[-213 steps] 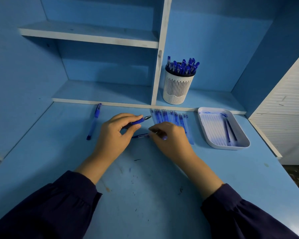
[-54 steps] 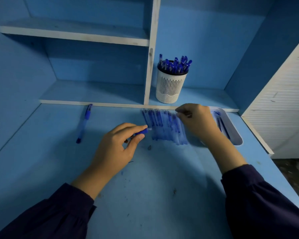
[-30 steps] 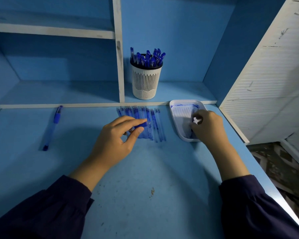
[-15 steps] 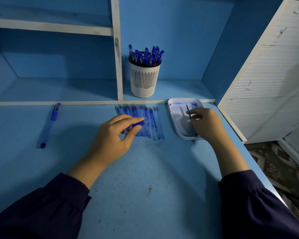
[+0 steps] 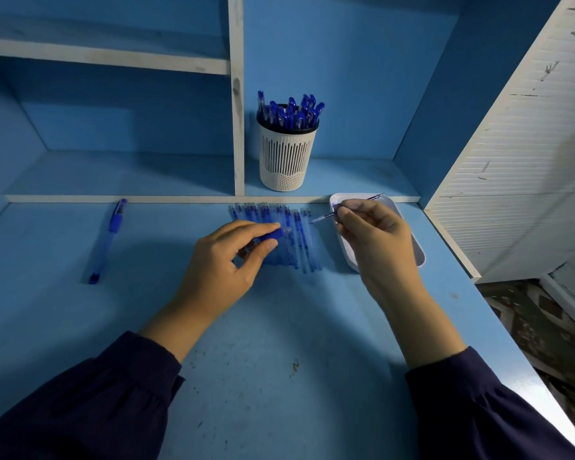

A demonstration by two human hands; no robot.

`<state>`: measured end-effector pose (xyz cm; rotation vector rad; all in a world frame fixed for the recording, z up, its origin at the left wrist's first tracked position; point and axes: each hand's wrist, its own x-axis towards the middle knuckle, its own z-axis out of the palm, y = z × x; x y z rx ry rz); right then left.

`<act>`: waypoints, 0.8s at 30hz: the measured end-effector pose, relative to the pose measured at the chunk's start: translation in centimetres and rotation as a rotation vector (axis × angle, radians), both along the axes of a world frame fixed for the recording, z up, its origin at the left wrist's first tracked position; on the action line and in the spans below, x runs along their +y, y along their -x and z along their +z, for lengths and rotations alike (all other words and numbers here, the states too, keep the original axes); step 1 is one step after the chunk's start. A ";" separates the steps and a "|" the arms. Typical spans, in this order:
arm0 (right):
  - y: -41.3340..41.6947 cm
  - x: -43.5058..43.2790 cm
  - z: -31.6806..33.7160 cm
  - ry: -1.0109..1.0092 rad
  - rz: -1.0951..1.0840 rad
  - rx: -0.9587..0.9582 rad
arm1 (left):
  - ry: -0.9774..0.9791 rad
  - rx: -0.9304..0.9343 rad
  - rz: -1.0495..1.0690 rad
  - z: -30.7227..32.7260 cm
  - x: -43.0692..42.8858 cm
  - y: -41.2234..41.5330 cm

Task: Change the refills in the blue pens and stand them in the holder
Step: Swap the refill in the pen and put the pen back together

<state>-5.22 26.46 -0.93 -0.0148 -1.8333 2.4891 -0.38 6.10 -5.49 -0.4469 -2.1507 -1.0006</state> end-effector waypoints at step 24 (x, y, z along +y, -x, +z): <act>-1.6 -2.1 -0.2 -0.037 -0.014 0.178 | -0.011 0.033 -0.013 0.1 0.0 0.0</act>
